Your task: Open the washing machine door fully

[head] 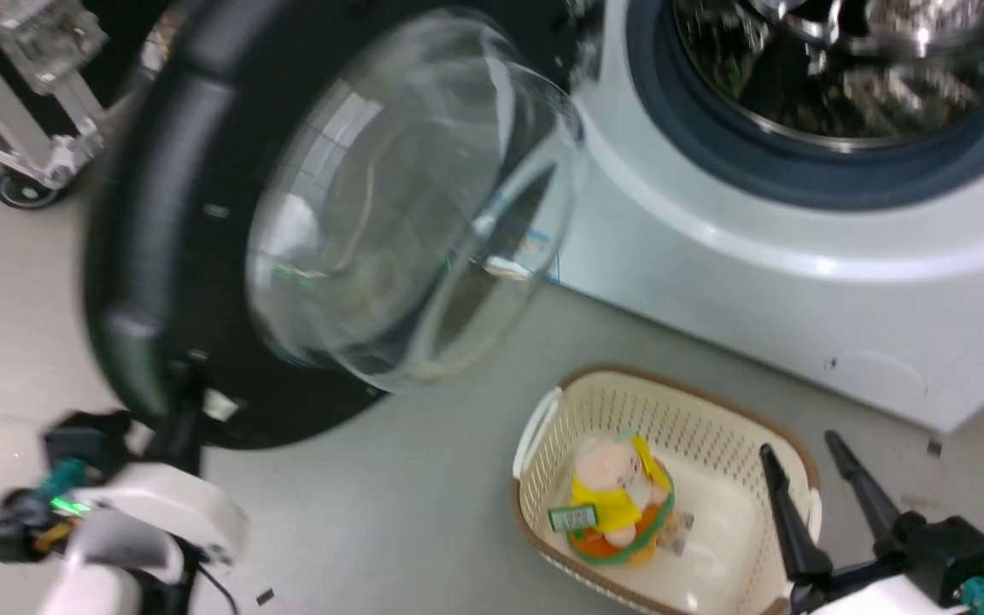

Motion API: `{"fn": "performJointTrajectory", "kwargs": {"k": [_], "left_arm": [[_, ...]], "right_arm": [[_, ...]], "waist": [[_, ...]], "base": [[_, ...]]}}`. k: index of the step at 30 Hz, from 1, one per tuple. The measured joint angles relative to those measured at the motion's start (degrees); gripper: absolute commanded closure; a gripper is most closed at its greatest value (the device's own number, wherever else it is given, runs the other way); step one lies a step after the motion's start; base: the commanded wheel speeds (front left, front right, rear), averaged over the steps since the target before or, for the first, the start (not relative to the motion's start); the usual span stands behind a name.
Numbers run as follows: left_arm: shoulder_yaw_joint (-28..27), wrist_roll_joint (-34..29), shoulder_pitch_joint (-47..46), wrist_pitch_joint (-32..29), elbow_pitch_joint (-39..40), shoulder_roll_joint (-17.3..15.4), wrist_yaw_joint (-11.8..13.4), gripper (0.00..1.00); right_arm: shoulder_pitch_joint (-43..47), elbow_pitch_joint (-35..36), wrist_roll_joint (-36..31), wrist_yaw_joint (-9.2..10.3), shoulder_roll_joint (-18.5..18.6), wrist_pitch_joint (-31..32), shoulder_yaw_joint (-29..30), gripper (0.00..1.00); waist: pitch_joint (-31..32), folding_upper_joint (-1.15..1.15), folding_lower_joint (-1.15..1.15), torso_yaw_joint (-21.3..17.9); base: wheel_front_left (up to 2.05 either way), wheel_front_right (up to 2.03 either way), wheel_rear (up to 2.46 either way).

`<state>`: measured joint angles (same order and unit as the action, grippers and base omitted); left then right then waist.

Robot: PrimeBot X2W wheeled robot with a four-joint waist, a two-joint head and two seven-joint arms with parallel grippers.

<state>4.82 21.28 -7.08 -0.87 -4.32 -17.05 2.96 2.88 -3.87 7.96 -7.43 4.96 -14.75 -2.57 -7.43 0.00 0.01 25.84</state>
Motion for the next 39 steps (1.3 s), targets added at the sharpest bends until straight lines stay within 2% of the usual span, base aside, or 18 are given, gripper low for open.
{"fn": "performJointTrajectory", "kwargs": {"k": [8, 13, 16, 22, 27, 31, 39], "left_arm": [[-5.65, 2.55, -6.43, 0.4, -5.98, -5.57, -0.38, 1.0], [-7.82, 3.05, -10.31, 1.03, -11.49, -7.71, -0.24, 1.0], [-9.02, 3.13, -12.26, 2.37, -14.59, -8.7, 0.14, 1.0], [-9.14, 3.5, -13.41, 4.61, -19.19, -9.39, -0.63, 1.0], [-7.24, 2.52, -13.18, 6.69, -19.31, -9.29, -1.67, 1.0], [-4.71, 1.56, -10.74, 7.94, -15.64, -8.18, -2.53, 1.0], [0.68, 1.07, -0.99, 9.04, -5.06, -2.09, -2.65, 1.0]], "right_arm": [[-2.31, 0.04, -0.01, 0.0, 3.01, 0.01, -0.04, 0.0], [-3.76, 0.1, 0.0, 0.0, 4.03, 0.02, -0.36, 0.0], [-4.25, 0.05, 0.0, 0.0, 4.22, 0.02, -0.43, 0.0], [-4.3, -1.33, 0.19, 0.0, 3.9, 0.02, -0.45, 0.0], [-4.22, -2.3, 0.31, 0.0, 2.67, 0.01, -0.26, 0.0], [-3.24, -2.49, 0.58, 0.0, 1.71, 0.01, 0.54, 0.0], [-0.35, -1.78, -0.62, 0.0, -0.32, 0.0, 3.81, 0.0]], "waist": [[-6.64, 0.0, 0.01, -2.53], [-9.3, 0.0, 0.01, -3.91], [-9.99, 0.0, 0.01, -4.64], [-8.11, 0.0, -0.01, -5.42], [-4.71, 0.0, -0.01, -5.99], [-1.05, 0.0, -0.02, -6.56], [6.37, 0.0, -0.02, -9.66]], "base": [[0.0, 0.0, 0.0], [0.0, 0.0, 0.0], [0.0, 0.0, 0.0], [0.0, 0.0, 0.0], [0.0, 0.0, 0.0], [0.0, 0.0, 0.0], [0.0, 0.0, 0.0]]}}
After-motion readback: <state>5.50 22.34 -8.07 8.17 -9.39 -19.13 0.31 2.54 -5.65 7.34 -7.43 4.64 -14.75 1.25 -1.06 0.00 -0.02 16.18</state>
